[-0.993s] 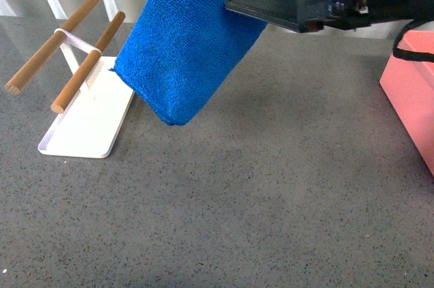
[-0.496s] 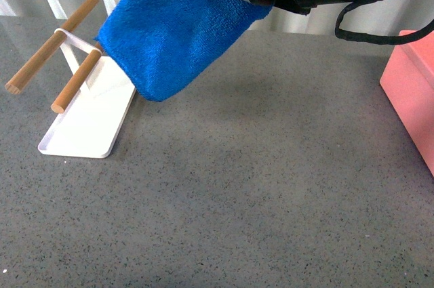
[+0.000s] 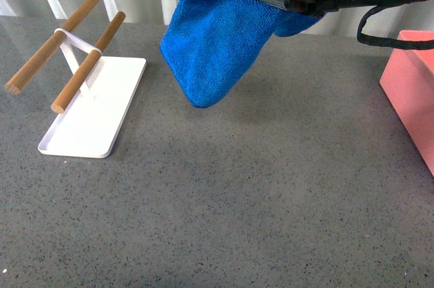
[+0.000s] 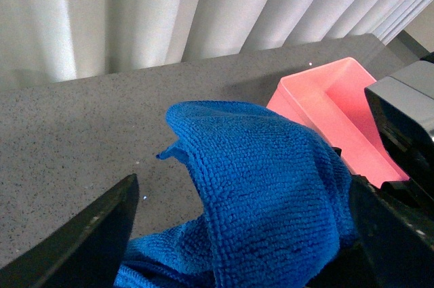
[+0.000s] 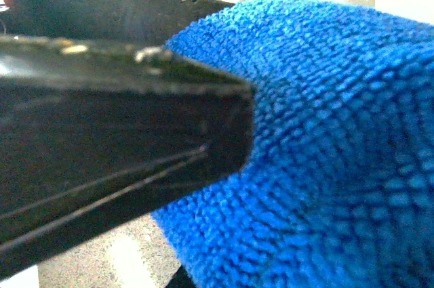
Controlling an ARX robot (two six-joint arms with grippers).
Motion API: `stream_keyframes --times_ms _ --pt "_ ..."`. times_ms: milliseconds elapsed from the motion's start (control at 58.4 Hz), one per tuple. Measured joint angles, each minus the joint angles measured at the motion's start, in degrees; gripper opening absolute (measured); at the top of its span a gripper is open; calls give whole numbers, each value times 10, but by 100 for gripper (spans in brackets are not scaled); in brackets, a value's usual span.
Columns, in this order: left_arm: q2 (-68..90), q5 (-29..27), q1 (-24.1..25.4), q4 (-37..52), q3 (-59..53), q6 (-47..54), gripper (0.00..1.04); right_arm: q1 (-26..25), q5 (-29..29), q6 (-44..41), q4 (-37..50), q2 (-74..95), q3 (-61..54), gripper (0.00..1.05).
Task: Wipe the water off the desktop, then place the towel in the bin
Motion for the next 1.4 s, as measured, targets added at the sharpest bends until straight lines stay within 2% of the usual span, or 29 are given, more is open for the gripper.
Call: stream_keyframes --times_ms 34,51,103,137,154,240,274,377,668,959,1284,1404 --pt "0 -1 0 0 0 0 99 -1 0 -2 -1 -2 -1 5" --pt "0 -27 -3 15 -5 8 98 -2 0 -3 -2 -3 -2 5" --pt "-4 -159 -10 117 -44 34 90 -2 0 -5 -8 -5 -2 5" --pt "-9 -210 -10 158 -64 47 86 -3 2 -5 -11 -7 -2 5" --pt "-15 -252 -10 195 -87 53 83 -3 2 -5 -11 -7 -3 5" --pt "-49 -348 2 287 -168 71 70 -5 2 -7 -16 -9 -3 5" --pt "-62 -356 8 305 -189 73 66 -7 3 -9 -19 -10 -4 5" --pt "-123 -351 42 349 -276 82 48 -15 9 -14 -28 -13 -6 5" --pt "-226 -295 91 380 -428 88 4 -20 10 -30 -49 -23 -13 5" --pt "-332 -256 136 377 -528 90 4 -32 11 -44 -61 -31 -21 5" --pt "-444 -226 166 328 -592 90 4 -37 7 -52 -65 -41 -31 5" --pt "-484 -183 202 304 -611 91 4 -37 9 -52 -65 -41 -31 5"
